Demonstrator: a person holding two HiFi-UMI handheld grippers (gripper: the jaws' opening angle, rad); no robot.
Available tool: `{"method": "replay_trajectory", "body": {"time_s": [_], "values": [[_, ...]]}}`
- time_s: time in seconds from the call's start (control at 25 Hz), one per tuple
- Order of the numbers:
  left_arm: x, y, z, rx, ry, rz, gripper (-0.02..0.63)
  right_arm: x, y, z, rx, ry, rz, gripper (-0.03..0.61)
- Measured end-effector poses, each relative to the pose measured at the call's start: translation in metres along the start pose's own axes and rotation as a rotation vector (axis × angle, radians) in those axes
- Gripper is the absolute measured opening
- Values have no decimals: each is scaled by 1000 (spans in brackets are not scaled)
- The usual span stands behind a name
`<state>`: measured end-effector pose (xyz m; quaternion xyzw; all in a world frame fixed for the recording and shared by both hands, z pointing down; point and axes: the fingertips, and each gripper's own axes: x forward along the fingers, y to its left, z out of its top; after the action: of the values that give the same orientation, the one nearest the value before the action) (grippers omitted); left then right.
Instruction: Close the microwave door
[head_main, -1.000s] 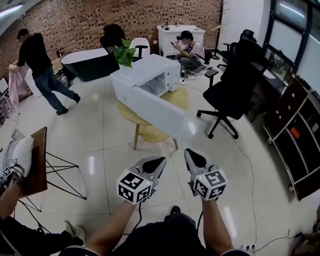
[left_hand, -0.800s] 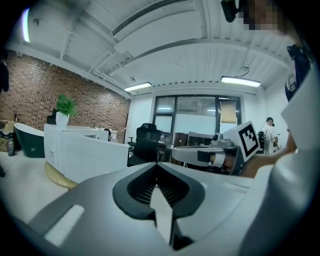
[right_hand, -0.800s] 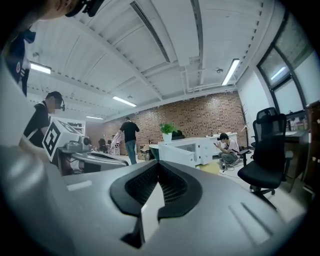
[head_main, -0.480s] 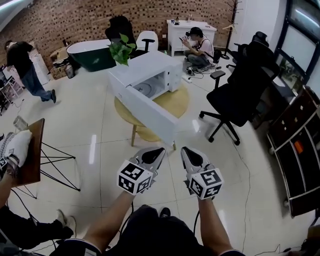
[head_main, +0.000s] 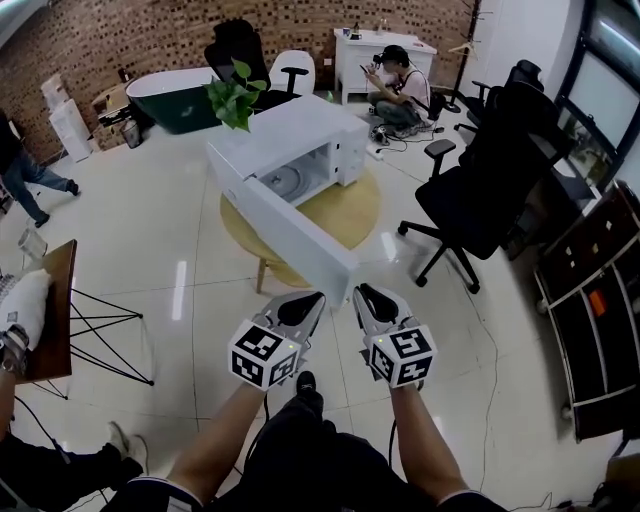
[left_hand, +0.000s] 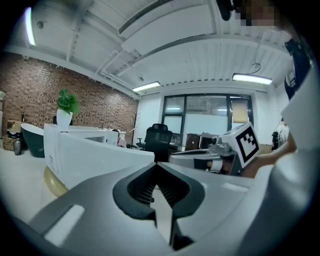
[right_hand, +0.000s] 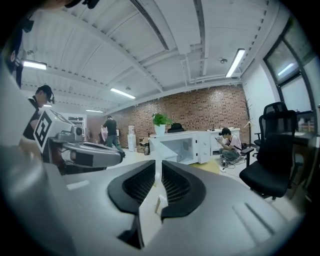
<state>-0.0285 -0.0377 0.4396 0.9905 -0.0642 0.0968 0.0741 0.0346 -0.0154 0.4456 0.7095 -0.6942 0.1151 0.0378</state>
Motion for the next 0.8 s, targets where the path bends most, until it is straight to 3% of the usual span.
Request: {"method": "replay_trajectory", "body": {"time_s": [0.2,0.4,0.8], "values": [[12,23,1,-14,15,-4,6,35,-11,-3,-7,29,-17,64],[24,40,-2,-23,29,-8,6,48,-20,-4,-10,13,-33,43],[65,65,13,-32,16,-51,6,66,-82,6,0,18,-131,51]]}}
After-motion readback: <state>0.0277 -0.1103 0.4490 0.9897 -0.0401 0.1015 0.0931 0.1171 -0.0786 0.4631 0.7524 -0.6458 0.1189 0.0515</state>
